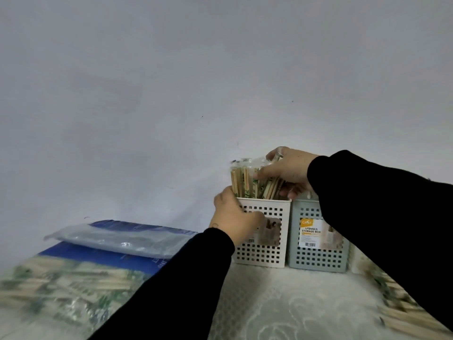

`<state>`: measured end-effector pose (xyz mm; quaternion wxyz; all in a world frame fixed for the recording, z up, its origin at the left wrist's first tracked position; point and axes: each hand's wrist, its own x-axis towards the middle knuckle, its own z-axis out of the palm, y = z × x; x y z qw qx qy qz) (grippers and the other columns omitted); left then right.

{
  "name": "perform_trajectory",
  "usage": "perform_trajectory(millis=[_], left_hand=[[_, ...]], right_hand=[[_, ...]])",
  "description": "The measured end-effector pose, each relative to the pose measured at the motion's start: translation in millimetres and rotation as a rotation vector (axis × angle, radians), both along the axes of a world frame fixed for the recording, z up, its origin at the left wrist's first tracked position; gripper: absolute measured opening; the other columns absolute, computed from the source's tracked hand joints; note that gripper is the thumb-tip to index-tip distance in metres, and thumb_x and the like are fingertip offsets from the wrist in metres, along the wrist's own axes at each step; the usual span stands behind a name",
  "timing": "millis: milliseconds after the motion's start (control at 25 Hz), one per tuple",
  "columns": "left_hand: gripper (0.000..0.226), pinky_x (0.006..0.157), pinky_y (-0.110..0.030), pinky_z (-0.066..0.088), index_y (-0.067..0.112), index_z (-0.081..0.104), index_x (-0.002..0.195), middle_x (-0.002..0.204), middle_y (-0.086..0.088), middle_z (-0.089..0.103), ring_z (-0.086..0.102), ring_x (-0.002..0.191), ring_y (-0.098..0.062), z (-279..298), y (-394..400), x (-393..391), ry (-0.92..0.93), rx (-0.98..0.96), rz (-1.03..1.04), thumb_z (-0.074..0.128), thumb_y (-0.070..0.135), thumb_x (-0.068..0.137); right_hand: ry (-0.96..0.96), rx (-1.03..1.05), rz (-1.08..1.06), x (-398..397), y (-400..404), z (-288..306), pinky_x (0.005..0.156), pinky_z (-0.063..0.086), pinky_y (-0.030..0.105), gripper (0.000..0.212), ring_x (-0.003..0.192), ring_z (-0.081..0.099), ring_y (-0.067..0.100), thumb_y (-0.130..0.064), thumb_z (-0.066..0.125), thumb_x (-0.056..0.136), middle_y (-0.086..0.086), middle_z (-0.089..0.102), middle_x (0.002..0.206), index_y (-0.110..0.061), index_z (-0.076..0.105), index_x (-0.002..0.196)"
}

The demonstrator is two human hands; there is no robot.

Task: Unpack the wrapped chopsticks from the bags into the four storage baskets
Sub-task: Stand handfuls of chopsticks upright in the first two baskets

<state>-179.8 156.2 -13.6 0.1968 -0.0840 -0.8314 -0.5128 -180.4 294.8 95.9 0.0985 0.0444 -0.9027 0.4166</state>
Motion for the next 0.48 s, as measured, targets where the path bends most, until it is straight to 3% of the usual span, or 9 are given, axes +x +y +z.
perform_trajectory(millis=[120,280,400,480], left_hand=[[0.058,0.081,-0.039,0.056,0.034,0.04,0.113,0.111,0.005,0.054,0.062,0.091,-0.016,-7,0,-3,0.057,-0.037,-0.012,0.072,0.033,0.064],[0.057,0.082,-0.038,0.056,0.032,0.039,0.122,0.113,0.003,0.057,0.063,0.094,-0.015,-10,-6,-6,0.114,-0.11,-0.008,0.07,0.031,0.074],[0.062,0.087,-0.039,0.055,0.026,0.039,0.13,0.12,0.001,0.055,0.062,0.099,-0.018,-12,-7,-9,0.132,-0.139,0.002,0.071,0.031,0.077],[0.063,0.09,-0.038,0.054,0.025,0.038,0.131,0.121,0.0,0.053,0.061,0.1,-0.018,-12,-8,-10,0.132,-0.149,0.011,0.072,0.031,0.078]], right_hand=[[0.024,0.097,-0.027,-2,-21,-5,0.046,0.049,0.029,0.055,0.054,0.059,0.025,-0.041,0.086,0.062,0.016,0.07,0.09,-0.015,0.056,0.099],[0.073,0.271,-0.056,-4,-40,-9,0.051,0.056,0.032,0.037,0.055,0.062,0.029,-0.031,0.083,0.069,0.012,0.065,0.074,-0.009,0.06,0.087],[0.185,0.573,-0.098,4,-41,7,0.064,0.057,0.036,0.036,0.064,0.065,0.026,-0.028,0.078,0.077,0.005,0.063,0.073,-0.011,0.056,0.1],[0.178,0.585,-0.11,10,-36,19,0.067,0.059,0.038,0.046,0.069,0.067,0.027,-0.033,0.076,0.078,0.006,0.064,0.077,-0.008,0.055,0.111]])
